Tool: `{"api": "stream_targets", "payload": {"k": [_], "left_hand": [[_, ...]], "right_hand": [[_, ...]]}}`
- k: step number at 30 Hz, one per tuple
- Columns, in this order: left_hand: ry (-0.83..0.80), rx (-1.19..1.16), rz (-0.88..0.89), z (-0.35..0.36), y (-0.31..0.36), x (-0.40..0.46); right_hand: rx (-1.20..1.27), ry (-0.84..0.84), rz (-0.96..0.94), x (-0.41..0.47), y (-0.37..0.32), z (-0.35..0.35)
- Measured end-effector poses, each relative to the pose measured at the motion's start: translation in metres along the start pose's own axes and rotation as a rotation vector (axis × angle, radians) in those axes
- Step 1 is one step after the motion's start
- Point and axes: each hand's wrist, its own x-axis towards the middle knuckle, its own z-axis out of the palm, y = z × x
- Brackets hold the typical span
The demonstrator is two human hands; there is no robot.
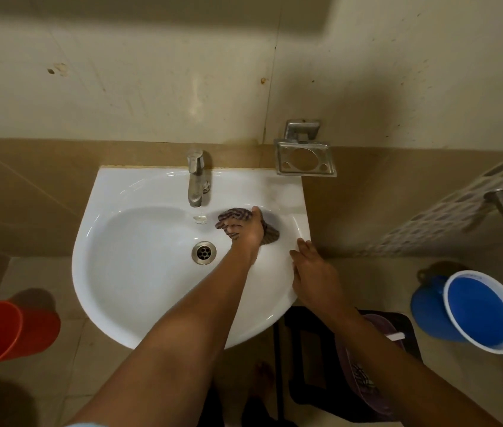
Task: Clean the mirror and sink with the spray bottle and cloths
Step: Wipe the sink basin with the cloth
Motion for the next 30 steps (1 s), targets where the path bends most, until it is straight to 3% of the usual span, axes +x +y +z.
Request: {"api": "stream_targets", "payload": {"k": [2,3,5,9,13,19,24,27,30], "left_hand": [[-0.017,0.31,0.142,-0.001,0.011,-0.072],[-0.075,0.428,0.25,-0.006,0.037,-0.146],[-0.239,0.623,0.36,-0.01,0.044,-0.211],[-0.477,0.868,0.414,-0.031,0.025,-0.216],[-0.561,0.983,0.438,-0.069,0.004,-0.211],[-0.607,0.842,0.245,-0.11,-0.002,-0.234],[-0.46,0.323,0.087,-0.133,0.021,-0.259],[-0.401,-0.021,0.022,-0.146,0.03,-0.274],[-0.435,-0.275,0.023,-0.155,0.037,-0.289]], "right_hand": [[0.008,-0.006,-0.012,0.0,0.002,-0.002],[0.009,-0.007,-0.018,0.0,0.003,-0.002],[0.014,-0.002,-0.03,-0.001,0.005,-0.001],[0.033,-0.016,-0.014,-0.001,0.005,-0.002],[0.04,-0.008,-0.026,0.0,0.006,-0.003],[0.108,0.051,-0.048,-0.006,-0.001,-0.006],[0.26,0.019,-0.108,-0.013,-0.022,-0.005],[0.487,-0.041,-0.061,-0.014,-0.039,-0.004],[0.945,-0.163,0.115,-0.012,-0.057,-0.011]]}}
